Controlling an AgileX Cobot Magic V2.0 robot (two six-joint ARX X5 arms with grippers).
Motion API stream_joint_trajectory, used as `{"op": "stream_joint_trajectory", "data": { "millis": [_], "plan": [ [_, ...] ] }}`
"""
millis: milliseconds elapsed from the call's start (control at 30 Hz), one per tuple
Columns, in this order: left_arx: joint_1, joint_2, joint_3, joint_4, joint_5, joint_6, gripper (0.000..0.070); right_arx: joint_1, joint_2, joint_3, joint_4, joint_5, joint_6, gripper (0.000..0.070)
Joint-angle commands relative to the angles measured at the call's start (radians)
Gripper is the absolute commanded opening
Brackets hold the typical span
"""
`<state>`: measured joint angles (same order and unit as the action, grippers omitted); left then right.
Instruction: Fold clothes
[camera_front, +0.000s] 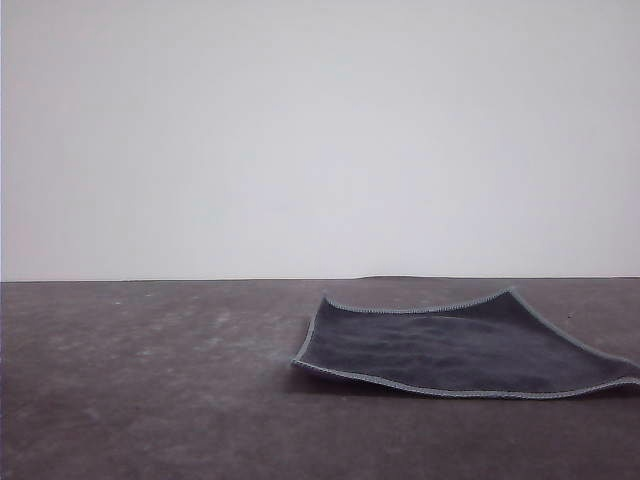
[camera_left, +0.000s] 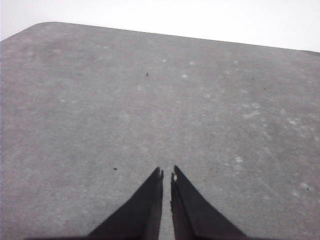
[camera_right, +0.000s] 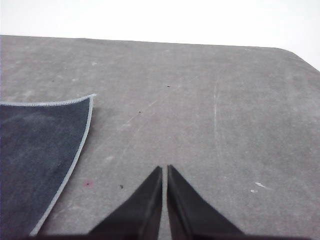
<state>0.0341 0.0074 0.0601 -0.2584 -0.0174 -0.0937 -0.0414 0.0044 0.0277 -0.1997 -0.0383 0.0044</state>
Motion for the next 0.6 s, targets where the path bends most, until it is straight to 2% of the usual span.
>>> {"op": "stream_joint_trajectory", "data": {
  "millis": [0,400,567],
  "plan": [
    [-0.001,0.001,-0.018,-0.010,-0.002,0.006,0.0017,-0.002,-0.001,-0.007,0.006,0.002,0.010,0.0012],
    [-0.001,0.001,-0.018,-0.010,-0.002,0.006,0.0017,-0.002,-0.001,-0.007,0.009,0.002,0.010,0.0012],
    [-0.001,0.001,-0.018,-0.010,-0.002,0.006,0.0017,-0.002,-0.001,-0.007,0.063,0.000,0.013,0.0012]
  ]
}}
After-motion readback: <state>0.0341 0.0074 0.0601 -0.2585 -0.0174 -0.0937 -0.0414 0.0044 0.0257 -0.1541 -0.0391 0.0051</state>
